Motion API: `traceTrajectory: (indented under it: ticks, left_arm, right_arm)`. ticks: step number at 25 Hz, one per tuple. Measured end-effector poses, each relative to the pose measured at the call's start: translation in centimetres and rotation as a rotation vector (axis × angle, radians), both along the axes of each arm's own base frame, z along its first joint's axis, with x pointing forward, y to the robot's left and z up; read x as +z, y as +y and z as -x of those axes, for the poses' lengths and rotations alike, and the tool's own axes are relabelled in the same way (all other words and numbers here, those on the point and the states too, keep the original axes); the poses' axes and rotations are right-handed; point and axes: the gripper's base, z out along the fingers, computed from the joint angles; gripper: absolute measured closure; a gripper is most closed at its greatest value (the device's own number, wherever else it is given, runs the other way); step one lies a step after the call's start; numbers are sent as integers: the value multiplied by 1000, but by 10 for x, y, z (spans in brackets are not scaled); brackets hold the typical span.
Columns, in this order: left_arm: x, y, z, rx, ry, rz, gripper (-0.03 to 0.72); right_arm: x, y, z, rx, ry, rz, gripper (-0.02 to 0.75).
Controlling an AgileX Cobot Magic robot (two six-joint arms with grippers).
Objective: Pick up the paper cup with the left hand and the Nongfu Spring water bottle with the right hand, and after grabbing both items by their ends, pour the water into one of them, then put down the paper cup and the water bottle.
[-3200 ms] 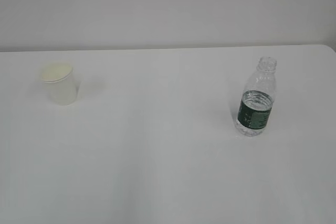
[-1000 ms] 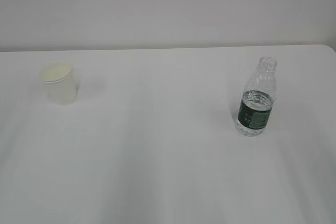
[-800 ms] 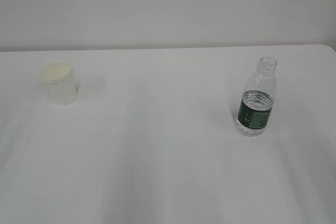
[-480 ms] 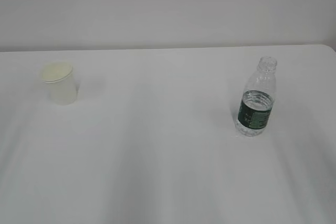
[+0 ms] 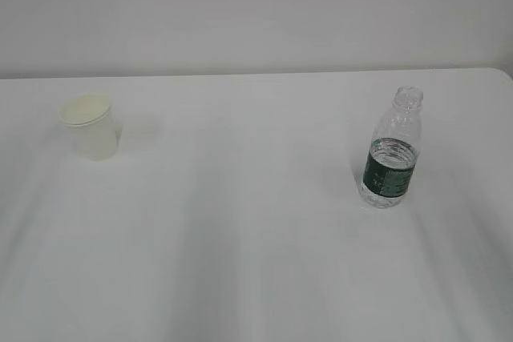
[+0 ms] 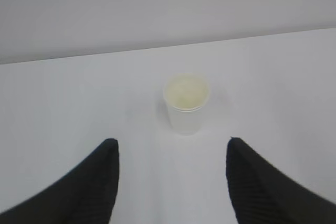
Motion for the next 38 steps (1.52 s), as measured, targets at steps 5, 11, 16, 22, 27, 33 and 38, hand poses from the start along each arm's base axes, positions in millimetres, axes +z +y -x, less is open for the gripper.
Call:
traceTrajectory:
  ticks: [5, 11, 16, 22, 27, 33, 38]
  left_arm:
    - [-7, -2, -11, -4, 18, -5, 228]
    - [-17, -4, -26, -9, 45, -7, 228]
    - [-28, -6, -41, -15, 63, -10, 228]
    - [-47, -8, -59, -22, 102, -12, 228]
    - [-63, -10, -71, -26, 135, -13, 244]
    - [-89, -11, -67, -29, 113, 13, 258]
    - [-105, -10, -53, -23, 33, 52, 259]
  right_arm:
    - [-7, 2, -16, 7, 7, -1, 150]
    - [-15, 5, -32, 16, 0, -4, 150]
    - [-23, 7, -45, 23, 0, -7, 150]
    - [-37, 9, -59, 28, 28, -6, 150]
    - [-45, 10, -61, 38, -13, -15, 150]
    - [-69, 11, -48, 50, -60, -39, 150]
    - [-75, 11, -43, 49, -92, -67, 150]
